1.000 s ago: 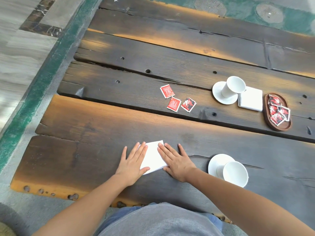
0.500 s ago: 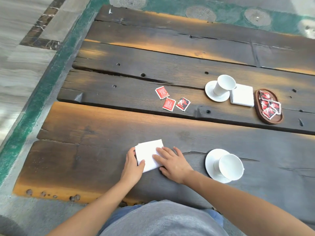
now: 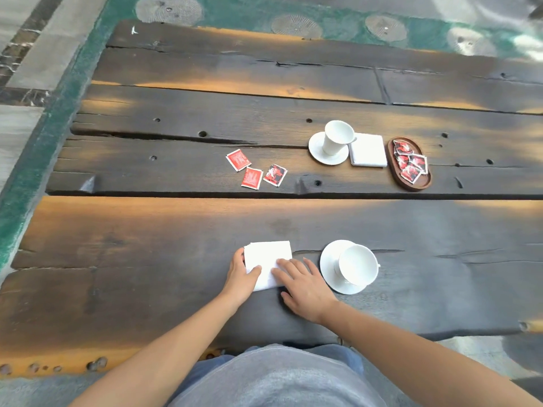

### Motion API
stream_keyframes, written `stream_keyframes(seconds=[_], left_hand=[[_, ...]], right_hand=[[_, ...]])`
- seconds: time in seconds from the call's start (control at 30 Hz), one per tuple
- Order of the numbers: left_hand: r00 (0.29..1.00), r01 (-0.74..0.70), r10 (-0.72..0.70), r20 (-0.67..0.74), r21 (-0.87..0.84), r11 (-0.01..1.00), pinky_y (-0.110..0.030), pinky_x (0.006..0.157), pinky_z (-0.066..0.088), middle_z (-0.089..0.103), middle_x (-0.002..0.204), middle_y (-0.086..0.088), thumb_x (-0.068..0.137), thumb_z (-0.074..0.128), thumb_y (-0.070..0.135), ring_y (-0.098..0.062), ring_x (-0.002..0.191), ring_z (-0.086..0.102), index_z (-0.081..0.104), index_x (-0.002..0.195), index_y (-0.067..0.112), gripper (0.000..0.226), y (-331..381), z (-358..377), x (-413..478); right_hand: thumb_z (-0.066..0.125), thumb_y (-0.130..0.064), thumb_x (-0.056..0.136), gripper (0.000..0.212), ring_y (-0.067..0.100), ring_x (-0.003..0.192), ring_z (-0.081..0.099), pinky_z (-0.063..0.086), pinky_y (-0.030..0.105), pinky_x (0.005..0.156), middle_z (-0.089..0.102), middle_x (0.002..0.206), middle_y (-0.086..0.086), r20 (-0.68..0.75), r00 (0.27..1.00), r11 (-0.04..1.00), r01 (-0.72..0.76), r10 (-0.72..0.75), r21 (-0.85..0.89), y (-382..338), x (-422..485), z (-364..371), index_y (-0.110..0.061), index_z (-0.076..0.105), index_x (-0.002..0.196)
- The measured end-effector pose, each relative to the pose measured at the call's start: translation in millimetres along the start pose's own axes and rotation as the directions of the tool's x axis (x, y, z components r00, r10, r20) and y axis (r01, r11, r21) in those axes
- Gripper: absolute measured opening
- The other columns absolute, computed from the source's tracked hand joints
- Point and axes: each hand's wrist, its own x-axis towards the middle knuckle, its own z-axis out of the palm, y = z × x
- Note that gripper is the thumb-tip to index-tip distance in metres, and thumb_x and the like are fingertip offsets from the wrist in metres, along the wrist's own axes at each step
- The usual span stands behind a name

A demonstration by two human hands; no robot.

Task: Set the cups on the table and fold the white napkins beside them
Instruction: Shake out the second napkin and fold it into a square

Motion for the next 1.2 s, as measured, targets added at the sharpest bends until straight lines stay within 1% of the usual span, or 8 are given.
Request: stream_keyframes(seconds=[0.2,0.27,0.33,0.47,0.6,0.83,1.07,1.2], left_hand=[[0.999,0.003,-0.004,0.036,0.015,1.0,-0.04,0.109,0.036,0.04,0.142,-0.006,0.091,0.051,0.011,-0.022,0.127,0.042,0.026,0.141,0.014,0.056,14,23,1],[0.999,0.007,-0.008,0.044,0.02,1.0,-0.038,0.109,0.036,0.039,0.143,-0.005,0.091,0.051,0.011,-0.021,0.127,0.042,0.025,0.142,0.014,0.057,16,27,1],[0.999,0.013,-0.014,0.046,0.015,1.0,-0.04,0.11,0.035,0.039,0.144,-0.006,0.091,0.051,0.01,-0.022,0.128,0.042,0.025,0.142,0.014,0.057,18,30,1],[0.998,0.024,-0.025,0.054,0.004,1.0,-0.041,0.109,0.036,0.04,0.143,-0.005,0.092,0.05,0.011,-0.022,0.128,0.042,0.025,0.142,0.016,0.056,20,32,1],[0.998,0.031,-0.032,0.062,0.008,0.999,-0.042,0.109,0.037,0.04,0.143,-0.005,0.092,0.05,0.012,-0.023,0.127,0.043,0.026,0.141,0.015,0.055,21,34,2],[0.995,0.043,-0.042,0.086,-0.018,0.999,-0.042,0.11,0.036,0.04,0.143,-0.005,0.092,0.05,0.012,-0.022,0.127,0.043,0.025,0.141,0.016,0.055,21,35,1],[0.99,0.043,-0.034,0.14,-0.061,0.997,-0.047,0.107,0.039,0.037,0.143,0.001,0.093,0.048,0.017,-0.022,0.127,0.044,0.025,0.141,0.022,0.053,19,39,-6],[0.988,0.055,-0.042,0.147,-0.09,0.994,-0.045,0.106,0.041,0.04,0.14,0.004,0.095,0.047,0.018,-0.017,0.125,0.046,0.028,0.139,0.023,0.048,21,37,-5]], right_hand=[[0.05,-0.024,0.081,0.052,0.029,0.128,0.043,0.036,0.043,0.101,0.04,0.147,0.007,-0.017,1.0,1.0,-0.003,0.003,0.002,9,-13,-1,-0.018,0.043,0.133],[0.047,-0.024,0.082,0.053,0.028,0.131,0.039,0.035,0.042,0.1,0.035,0.149,0.006,0.001,1.0,1.0,-0.008,0.008,0.017,11,-16,-1,-0.018,0.041,0.135],[0.045,-0.023,0.084,0.054,0.028,0.133,0.035,0.034,0.042,0.1,0.031,0.151,0.005,0.019,1.0,1.0,-0.015,0.014,0.026,13,-17,-1,-0.018,0.038,0.137],[0.045,-0.022,0.084,0.054,0.026,0.134,0.032,0.036,0.04,0.097,0.029,0.152,0.004,0.029,0.999,0.999,-0.022,0.021,0.042,14,-18,-1,-0.018,0.036,0.137],[0.044,-0.021,0.084,0.051,0.027,0.134,0.033,0.037,0.04,0.093,0.029,0.153,0.004,0.019,1.0,0.999,-0.019,0.018,0.043,15,-20,-2,-0.017,0.039,0.135],[0.043,-0.018,0.084,0.049,0.027,0.135,0.032,0.039,0.041,0.094,0.03,0.152,0.004,0.009,1.0,0.998,0.0,-0.001,0.059,19,-21,-5,-0.015,0.041,0.133],[0.042,-0.018,0.083,0.049,0.027,0.134,0.032,0.04,0.041,0.091,0.032,0.15,0.006,0.005,1.0,0.999,-0.001,0.001,0.051,22,-16,-7,-0.016,0.042,0.132],[0.042,-0.02,0.085,0.049,0.027,0.134,0.032,0.04,0.042,0.09,0.031,0.151,0.005,0.017,1.0,0.998,-0.016,0.015,0.06,24,-13,-6,-0.017,0.04,0.134]])
